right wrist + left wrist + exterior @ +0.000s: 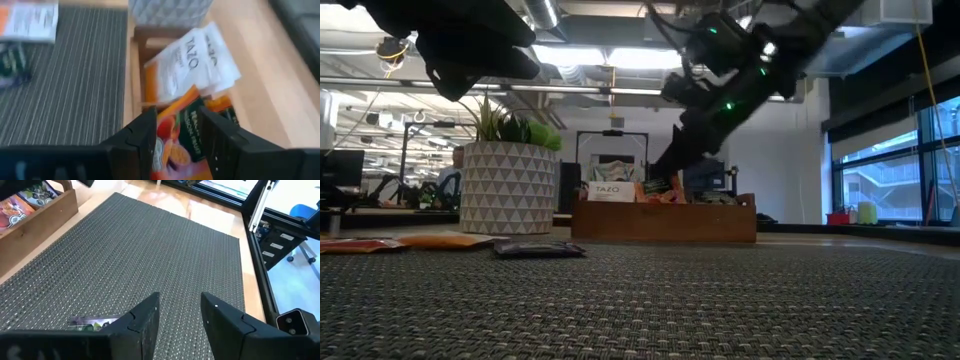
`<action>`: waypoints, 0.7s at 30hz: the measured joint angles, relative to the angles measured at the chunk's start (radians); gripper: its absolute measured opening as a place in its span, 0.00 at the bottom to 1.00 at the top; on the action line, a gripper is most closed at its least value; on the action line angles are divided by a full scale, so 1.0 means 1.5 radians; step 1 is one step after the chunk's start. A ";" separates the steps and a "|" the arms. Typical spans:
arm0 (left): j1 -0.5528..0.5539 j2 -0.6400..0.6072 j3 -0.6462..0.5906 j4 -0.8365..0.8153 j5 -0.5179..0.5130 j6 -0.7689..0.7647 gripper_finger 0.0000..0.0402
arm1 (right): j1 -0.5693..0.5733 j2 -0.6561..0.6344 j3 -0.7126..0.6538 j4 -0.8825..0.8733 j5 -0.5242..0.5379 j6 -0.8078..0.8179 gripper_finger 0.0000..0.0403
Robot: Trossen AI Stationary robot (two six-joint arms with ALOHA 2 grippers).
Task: Pick & Place Tea
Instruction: Put the orange tea bag into the middle section of the wooden organizer
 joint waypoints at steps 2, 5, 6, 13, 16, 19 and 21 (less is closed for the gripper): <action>0.001 0.000 0.000 -0.001 0.000 0.001 0.35 | 0.000 0.000 0.042 -0.074 0.009 -0.003 0.36; 0.002 0.000 0.000 -0.001 -0.001 0.001 0.35 | 0.000 0.000 0.078 -0.105 0.050 -0.019 0.36; 0.002 0.000 0.000 -0.002 -0.001 0.001 0.35 | 0.000 0.000 0.086 -0.105 0.061 -0.034 0.36; 0.002 0.000 0.000 -0.004 -0.001 0.001 0.35 | -0.012 0.000 0.082 -0.108 0.112 -0.066 0.36; 0.002 0.000 0.000 -0.004 0.005 0.001 0.35 | -0.019 0.000 0.075 -0.107 0.115 -0.077 0.36; 0.001 0.000 0.000 -0.004 0.005 0.002 0.35 | -0.023 0.000 0.075 -0.107 0.129 -0.079 0.36; 0.001 0.000 0.000 -0.005 0.005 0.002 0.35 | -0.023 0.000 0.075 -0.106 0.139 -0.079 0.36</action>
